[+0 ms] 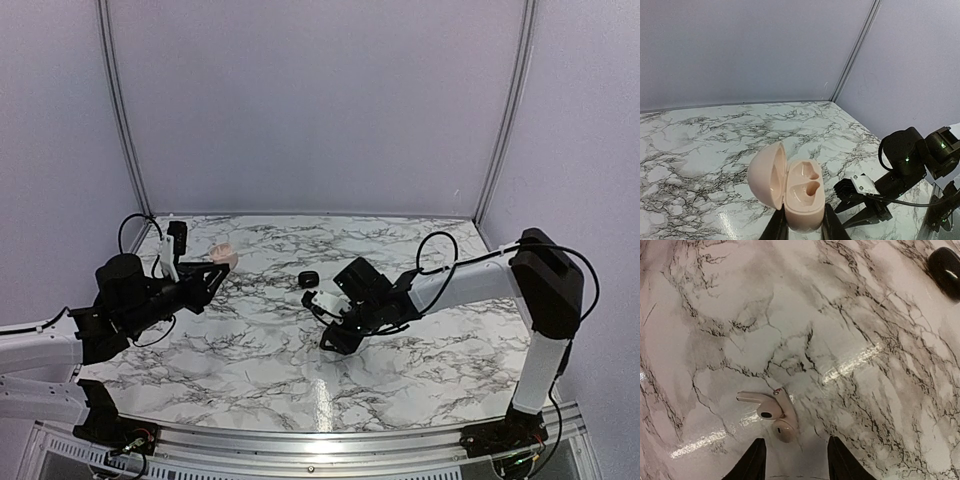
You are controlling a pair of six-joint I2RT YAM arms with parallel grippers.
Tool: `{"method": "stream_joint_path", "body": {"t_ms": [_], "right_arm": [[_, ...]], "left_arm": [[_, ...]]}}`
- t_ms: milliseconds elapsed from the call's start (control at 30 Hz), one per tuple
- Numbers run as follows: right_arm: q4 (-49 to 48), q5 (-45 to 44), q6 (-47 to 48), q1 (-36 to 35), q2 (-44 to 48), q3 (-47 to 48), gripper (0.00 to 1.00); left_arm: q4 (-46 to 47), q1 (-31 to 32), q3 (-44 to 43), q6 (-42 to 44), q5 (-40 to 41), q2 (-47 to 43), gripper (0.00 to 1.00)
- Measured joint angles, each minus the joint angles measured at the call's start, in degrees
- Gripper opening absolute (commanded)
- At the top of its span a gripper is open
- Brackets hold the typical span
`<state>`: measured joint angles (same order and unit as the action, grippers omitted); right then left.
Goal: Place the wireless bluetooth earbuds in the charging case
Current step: Adjust the earbuds at the center of the board.
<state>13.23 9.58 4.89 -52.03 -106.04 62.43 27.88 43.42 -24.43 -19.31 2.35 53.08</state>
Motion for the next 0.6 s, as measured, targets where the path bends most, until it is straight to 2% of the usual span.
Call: {"method": "stream_joint_path", "body": {"t_ms": [367,600], "right_arm": [[-0.39,-4.13,0.72,-1.01,-3.26,1.66,0.34],[-0.87,-6.36,0.44,1.42,-3.74,2.14,0.24]], "left_arm": [[0.50,0.00,0.00,0.02,-0.37,0.55,0.00],[0.57,0.00,0.00,0.26,-0.35,0.72,0.00]]}}
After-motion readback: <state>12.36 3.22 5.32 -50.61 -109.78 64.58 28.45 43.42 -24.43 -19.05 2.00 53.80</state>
